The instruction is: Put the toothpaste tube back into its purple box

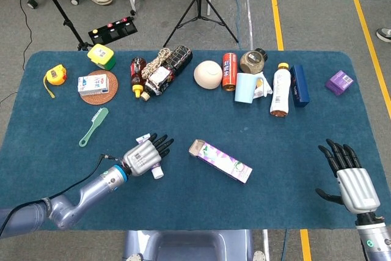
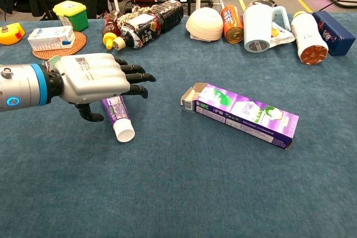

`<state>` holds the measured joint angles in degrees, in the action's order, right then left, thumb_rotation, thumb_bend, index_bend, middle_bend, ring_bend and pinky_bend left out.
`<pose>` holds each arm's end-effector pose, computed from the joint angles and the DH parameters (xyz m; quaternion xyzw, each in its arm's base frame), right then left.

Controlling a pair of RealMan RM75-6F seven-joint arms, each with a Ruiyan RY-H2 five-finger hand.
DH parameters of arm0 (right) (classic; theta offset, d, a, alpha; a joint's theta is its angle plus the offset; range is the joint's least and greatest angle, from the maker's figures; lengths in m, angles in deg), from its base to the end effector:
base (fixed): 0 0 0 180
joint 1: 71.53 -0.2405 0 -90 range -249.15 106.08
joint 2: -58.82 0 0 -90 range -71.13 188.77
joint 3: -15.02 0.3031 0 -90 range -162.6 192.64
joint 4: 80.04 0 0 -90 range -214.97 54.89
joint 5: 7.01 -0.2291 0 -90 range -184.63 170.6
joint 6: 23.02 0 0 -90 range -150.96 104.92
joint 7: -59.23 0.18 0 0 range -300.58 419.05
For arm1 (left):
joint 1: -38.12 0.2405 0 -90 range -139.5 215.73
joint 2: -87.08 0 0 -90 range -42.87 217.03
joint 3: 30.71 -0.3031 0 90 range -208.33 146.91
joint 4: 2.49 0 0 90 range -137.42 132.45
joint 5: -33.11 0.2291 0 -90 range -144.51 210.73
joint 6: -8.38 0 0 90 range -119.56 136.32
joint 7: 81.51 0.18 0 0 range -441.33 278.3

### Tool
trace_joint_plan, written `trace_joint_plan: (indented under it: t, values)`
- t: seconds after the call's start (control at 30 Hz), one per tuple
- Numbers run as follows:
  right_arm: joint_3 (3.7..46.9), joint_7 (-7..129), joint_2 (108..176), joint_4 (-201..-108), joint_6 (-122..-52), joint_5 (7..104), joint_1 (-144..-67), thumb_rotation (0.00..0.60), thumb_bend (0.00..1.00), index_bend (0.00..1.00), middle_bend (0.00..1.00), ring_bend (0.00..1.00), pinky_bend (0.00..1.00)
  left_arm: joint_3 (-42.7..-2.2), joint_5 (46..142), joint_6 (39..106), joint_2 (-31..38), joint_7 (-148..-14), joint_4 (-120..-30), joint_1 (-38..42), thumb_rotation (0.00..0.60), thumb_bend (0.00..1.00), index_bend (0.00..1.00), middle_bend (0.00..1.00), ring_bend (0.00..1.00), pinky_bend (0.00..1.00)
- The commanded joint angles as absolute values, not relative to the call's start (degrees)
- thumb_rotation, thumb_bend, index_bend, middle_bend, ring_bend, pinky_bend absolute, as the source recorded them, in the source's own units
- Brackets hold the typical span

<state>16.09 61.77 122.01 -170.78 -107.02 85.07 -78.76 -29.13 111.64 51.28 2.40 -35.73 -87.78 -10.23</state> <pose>-0.3461 -0.2289 0.1547 0.6422 -0.3663 0.4018 0.5404 -0.1610 0.3765 -0.0792 -0.9159 -0.0283 -0.1969 0.3488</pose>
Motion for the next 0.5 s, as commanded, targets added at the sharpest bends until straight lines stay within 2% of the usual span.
trace_joint_plan:
  t: [0.03,0.4,0.47,0.5]
  values:
    - [16.1,61.8,122.0,-170.8,-107.0,85.0,-78.8,0.600,0.07,0.08,0.00,0.00,0.00,-28.7,110.0,51.1,1.2,-34.6,-86.7,-10.8,0.600,0.26,0.16,0.00,0.02,0.17]
    - [16.1,62.1,121.8,-170.9,-107.1,85.0,-78.7,0.600,0.07,0.08,0.00,0.00,0.00,-29.3,106.7,51.4,-1.7,-33.2,-83.5,-12.0,0.600,0.29,0.20,0.00,0.04,0.21]
    - [16.1,62.2,121.8,-170.9,-107.1,85.0,-78.7,0.600,0.07,0.08,0.00,0.00,0.00,-29.4,106.8,51.9,-2.1,-33.8,-82.9,-12.0,0.600,0.30,0.25,0.04,0.08,0.24]
    - [16.1,62.2,121.8,-170.9,-107.1,85.1,-78.7,0.600,0.07,0.08,0.00,0.00,0.00,-29.5,107.2,52.2,-2.3,-34.1,-82.6,-12.0,0.600,0.30,0.28,0.09,0.12,0.27]
